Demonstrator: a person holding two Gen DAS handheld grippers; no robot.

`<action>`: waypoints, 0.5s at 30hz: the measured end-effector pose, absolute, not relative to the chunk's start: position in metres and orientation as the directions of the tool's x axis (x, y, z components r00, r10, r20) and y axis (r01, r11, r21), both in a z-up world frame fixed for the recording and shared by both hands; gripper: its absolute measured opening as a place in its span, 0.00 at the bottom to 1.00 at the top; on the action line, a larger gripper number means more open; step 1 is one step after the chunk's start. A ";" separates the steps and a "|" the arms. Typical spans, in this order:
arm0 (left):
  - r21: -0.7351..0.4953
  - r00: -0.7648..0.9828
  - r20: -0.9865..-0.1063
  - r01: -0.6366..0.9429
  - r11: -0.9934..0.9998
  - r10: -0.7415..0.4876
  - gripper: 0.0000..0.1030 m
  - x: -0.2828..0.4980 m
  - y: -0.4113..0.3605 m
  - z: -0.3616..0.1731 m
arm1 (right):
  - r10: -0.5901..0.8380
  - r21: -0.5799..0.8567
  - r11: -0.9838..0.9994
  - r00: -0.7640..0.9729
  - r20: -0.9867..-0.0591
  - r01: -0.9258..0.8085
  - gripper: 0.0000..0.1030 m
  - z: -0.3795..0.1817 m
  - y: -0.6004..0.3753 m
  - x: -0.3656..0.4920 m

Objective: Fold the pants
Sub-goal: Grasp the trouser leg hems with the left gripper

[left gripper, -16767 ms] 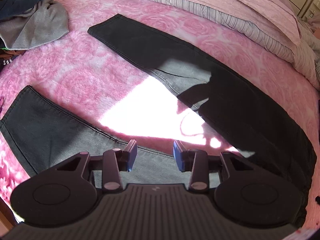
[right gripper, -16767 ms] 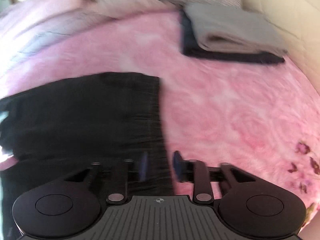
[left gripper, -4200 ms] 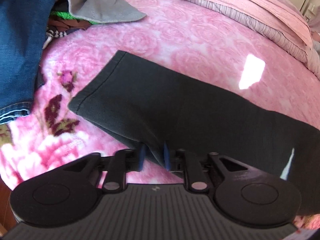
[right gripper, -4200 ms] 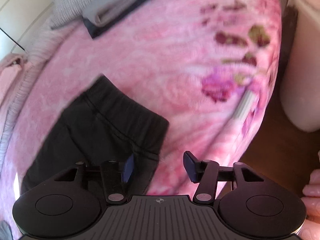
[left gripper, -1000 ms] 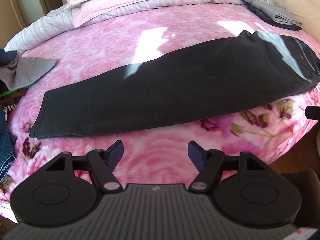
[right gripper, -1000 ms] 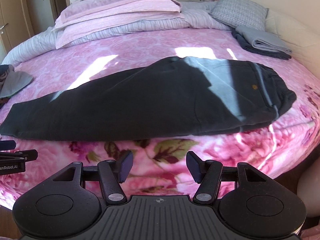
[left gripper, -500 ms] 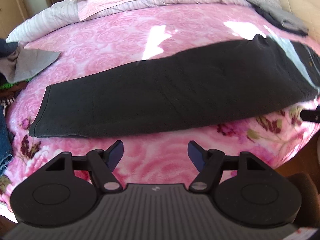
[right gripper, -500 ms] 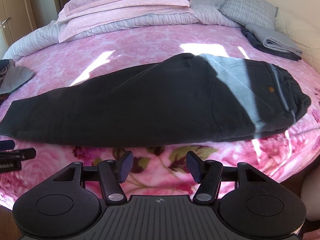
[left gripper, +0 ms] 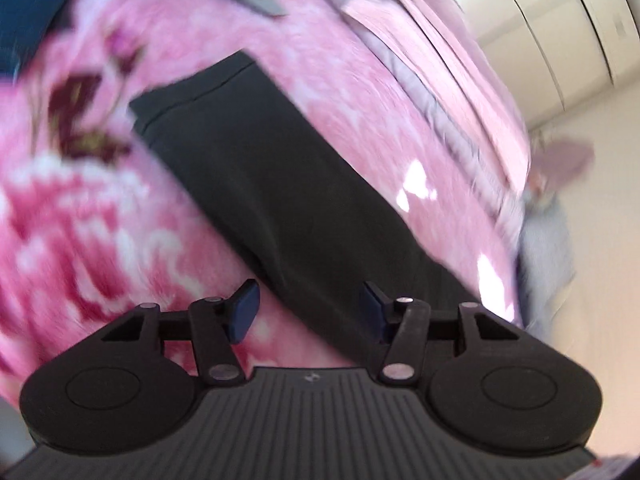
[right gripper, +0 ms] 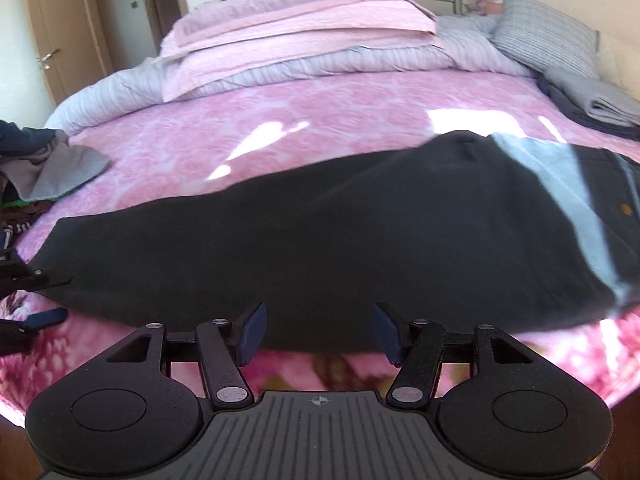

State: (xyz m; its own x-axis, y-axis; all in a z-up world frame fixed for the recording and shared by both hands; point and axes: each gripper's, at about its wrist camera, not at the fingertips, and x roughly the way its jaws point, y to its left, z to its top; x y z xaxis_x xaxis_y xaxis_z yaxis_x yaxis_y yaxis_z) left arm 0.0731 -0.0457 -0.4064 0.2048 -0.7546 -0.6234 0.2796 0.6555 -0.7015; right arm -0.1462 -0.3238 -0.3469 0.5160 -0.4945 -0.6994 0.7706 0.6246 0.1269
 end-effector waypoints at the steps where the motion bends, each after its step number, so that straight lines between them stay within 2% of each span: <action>1: -0.729 0.220 -0.602 0.241 0.641 -0.767 0.45 0.075 -0.044 -0.412 | -0.496 0.126 0.632 0.525 -0.692 0.764 0.54 -0.350 -0.323 -0.141; 8: -0.784 0.271 -0.539 0.186 0.593 -0.798 0.47 0.084 -0.052 -0.420 | -0.459 0.112 0.713 0.581 -0.672 0.692 0.54 -0.366 -0.318 -0.092; 13: -0.786 0.272 -0.538 0.181 0.592 -0.798 0.44 0.085 -0.046 -0.422 | -0.508 -0.005 0.752 0.574 -0.642 0.659 0.54 -0.365 -0.331 -0.042; 15: -0.770 0.272 -0.549 0.204 0.605 -0.790 0.40 0.084 -0.046 -0.422 | -0.511 -0.006 0.749 0.571 -0.643 0.662 0.54 -0.363 -0.348 -0.021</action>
